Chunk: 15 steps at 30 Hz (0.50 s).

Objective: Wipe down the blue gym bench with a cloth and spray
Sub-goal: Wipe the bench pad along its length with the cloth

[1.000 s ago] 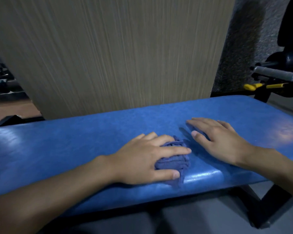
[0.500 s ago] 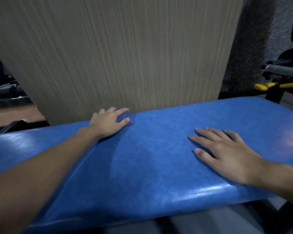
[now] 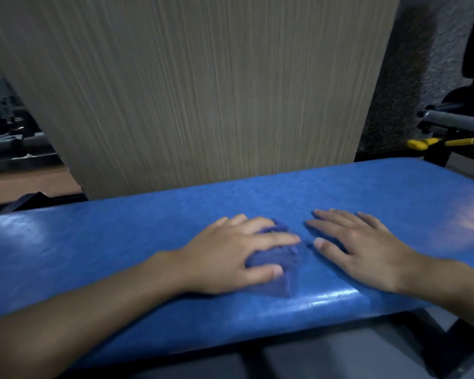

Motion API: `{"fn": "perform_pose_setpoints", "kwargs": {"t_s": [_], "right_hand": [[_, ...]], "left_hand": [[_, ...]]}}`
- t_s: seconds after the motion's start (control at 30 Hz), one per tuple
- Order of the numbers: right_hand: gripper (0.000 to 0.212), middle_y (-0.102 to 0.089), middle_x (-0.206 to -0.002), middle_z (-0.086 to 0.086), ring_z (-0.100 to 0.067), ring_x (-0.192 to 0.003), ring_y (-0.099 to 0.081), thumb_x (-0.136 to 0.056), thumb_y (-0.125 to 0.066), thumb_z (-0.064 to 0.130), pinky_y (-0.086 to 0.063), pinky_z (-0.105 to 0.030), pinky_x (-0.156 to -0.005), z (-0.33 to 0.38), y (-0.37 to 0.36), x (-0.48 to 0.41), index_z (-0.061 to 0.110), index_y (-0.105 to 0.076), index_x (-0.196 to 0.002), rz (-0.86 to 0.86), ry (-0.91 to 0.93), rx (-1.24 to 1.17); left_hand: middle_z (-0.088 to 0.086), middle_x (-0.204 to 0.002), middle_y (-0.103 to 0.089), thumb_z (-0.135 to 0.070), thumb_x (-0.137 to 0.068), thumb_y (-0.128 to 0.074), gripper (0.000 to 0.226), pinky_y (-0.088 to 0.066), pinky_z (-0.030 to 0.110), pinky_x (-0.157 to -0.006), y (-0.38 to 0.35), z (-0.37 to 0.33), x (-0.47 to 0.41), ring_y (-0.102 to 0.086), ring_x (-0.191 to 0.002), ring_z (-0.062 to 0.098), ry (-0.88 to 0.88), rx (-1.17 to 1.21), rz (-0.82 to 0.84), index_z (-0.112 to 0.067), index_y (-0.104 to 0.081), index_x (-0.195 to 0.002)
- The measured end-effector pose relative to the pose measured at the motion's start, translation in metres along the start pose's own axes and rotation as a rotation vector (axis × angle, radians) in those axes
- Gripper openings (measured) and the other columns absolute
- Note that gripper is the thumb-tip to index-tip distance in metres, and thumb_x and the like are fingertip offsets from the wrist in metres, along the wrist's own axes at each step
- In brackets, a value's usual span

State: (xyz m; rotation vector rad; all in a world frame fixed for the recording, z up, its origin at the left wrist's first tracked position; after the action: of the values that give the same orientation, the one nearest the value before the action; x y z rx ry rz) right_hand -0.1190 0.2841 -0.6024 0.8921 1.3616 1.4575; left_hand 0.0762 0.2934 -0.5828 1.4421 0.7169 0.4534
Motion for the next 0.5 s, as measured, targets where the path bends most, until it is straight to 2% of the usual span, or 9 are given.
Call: {"fn": "perform_pose_setpoints", "kwargs": {"t_s": [0.13, 0.2, 0.3, 0.4, 0.5], "right_hand": [[0.069, -0.007, -0.159, 0.025, 0.002, -0.145, 0.002, -0.085, -0.002, 0.069, 0.000, -0.033, -0.119, -0.001, -0.006, 0.001, 0.046, -0.018, -0.148, -0.009, 0.009, 0.007], [0.068, -0.008, -0.159, 0.025, 0.003, -0.145, 0.003, -0.086, -0.003, 0.069, 0.001, -0.033, -0.119, -0.001, -0.006, 0.001, 0.046, -0.018, -0.148, -0.015, 0.010, 0.004], [0.067, -0.008, -0.158, 0.026, 0.003, -0.144, 0.003, -0.086, -0.003, 0.068, 0.000, -0.034, -0.119, 0.000, -0.006, 0.000, 0.046, -0.016, -0.148, -0.012, 0.006, 0.017], [0.066, -0.009, -0.158, 0.025, 0.002, -0.144, 0.001, -0.086, -0.005, 0.067, -0.001, -0.035, -0.118, 0.001, -0.005, 0.000, 0.046, -0.017, -0.147, -0.009, 0.006, 0.020], [0.065, -0.011, -0.157, 0.025, 0.001, -0.144, 0.000, -0.087, -0.006, 0.066, -0.001, -0.034, -0.118, 0.001, -0.004, 0.000, 0.046, -0.019, -0.147, -0.014, 0.002, 0.003]], "left_hand": [[-0.011, -0.146, -0.042, -0.073, -0.087, -0.028, 0.057, -0.037, 0.044, -0.107, -0.002, 0.107, -0.024, -0.048, -0.124, 0.022, 0.266, -0.003, -0.016, -0.059, -0.025, -0.142], [-0.005, -0.149, -0.041, -0.072, -0.090, -0.031, 0.055, -0.035, 0.047, -0.110, 0.000, 0.174, -0.024, -0.046, -0.130, 0.030, 0.480, -0.033, -0.013, -0.056, -0.029, -0.143], [-0.003, -0.147, -0.045, -0.083, -0.083, -0.028, 0.065, -0.035, 0.052, -0.107, 0.001, 0.228, -0.016, -0.045, -0.130, 0.034, 0.688, -0.047, -0.003, -0.056, -0.031, -0.141], [-0.009, -0.146, -0.045, -0.092, -0.070, -0.018, 0.078, -0.035, 0.048, -0.104, 0.000, 0.208, -0.016, -0.047, -0.124, 0.033, 0.619, -0.119, 0.021, -0.059, -0.029, -0.140], [-0.011, -0.148, -0.043, -0.087, -0.073, -0.018, 0.073, -0.034, 0.041, -0.105, 0.003, 0.154, -0.008, -0.046, -0.119, 0.026, 0.452, -0.116, 0.015, -0.062, -0.025, -0.141]]}}
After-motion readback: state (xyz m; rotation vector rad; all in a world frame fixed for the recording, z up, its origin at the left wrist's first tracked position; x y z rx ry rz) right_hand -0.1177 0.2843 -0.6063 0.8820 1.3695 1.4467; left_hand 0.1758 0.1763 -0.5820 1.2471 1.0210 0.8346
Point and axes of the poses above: each hand's wrist, its own x-axis away from the middle knuckle, its own y-axis out of the back of the hand, z = x × y, the point moved 7 cm from there along -x, towards the middle knuckle
